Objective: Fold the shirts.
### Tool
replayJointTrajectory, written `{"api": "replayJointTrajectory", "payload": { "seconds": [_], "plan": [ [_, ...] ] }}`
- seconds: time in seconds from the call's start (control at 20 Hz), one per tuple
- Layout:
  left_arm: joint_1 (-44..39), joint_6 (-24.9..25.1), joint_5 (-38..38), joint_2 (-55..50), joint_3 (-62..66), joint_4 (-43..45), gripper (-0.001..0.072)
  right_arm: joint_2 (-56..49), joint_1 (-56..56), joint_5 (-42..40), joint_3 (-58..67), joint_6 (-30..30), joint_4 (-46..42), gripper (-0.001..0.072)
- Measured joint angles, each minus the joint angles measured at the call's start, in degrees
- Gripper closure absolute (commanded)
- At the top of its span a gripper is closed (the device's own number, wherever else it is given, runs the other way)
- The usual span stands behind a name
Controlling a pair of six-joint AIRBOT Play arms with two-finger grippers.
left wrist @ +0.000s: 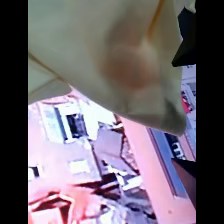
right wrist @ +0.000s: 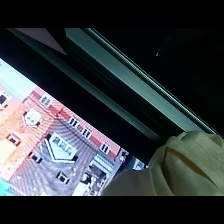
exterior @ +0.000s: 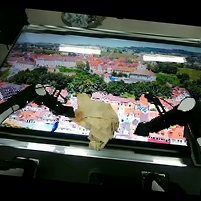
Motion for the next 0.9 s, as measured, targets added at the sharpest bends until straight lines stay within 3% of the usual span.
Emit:
{"api": "replayJointTrajectory", "payload": {
  "seconds": [0.05, 0.1, 0.15, 0.2, 0.45, 0.7, 0.8, 0.85, 0.9],
  "plan": [
    [-0.1, 0.3, 0.6, -0.7, -0.1, -1.6, 0.0121, 0.0, 0.0, -0.2, -0.3, -0.1, 0.2, 0.0082],
    [-0.3, 0.7, 1.0, -1.4, -0.2, -3.2, 0.0213, 0.0, 0.0, -0.6, -0.5, -0.1, 0.3, 0.0078],
    [-0.5, 1.0, 1.6, -1.9, -0.4, -3.8, 0.0417, 0.0, 0.0, -1.1, -0.7, 0.0, 0.4, 0.006],
    [-0.5, 1.1, 2.1, -2.6, -0.6, -4.2, 0.0667, -0.2, 0.1, -1.8, -0.9, 0.1, 0.4, 0.0058],
    [-0.2, 1.4, 1.8, -2.9, -0.8, -5.3, 0.0683, -4.5, 2.9, -7.9, -1.2, 0.9, 3.2, 0.0012],
    [0.7, 1.5, 0.3, -0.9, -0.7, -6.1, 0.0684, -11.2, 12.6, -21.2, -1.2, 1.8, 5.0, 0.0031],
    [0.7, 1.4, 0.1, -0.2, -0.7, -6.1, 0.0684, -13.8, 14.8, -24.3, -1.2, 2.2, 6.5, 0.0118],
    [0.9, 1.4, 0.0, 0.0, -0.8, -6.3, 0.0684, -14.9, 15.5, -25.5, -1.2, 2.3, 7.3, 0.0256],
    [0.9, 1.2, -0.1, 0.2, -0.7, -6.3, 0.0684, -15.8, 16.0, -26.6, -1.2, 2.3, 7.8, 0.0565]
  ]
}}
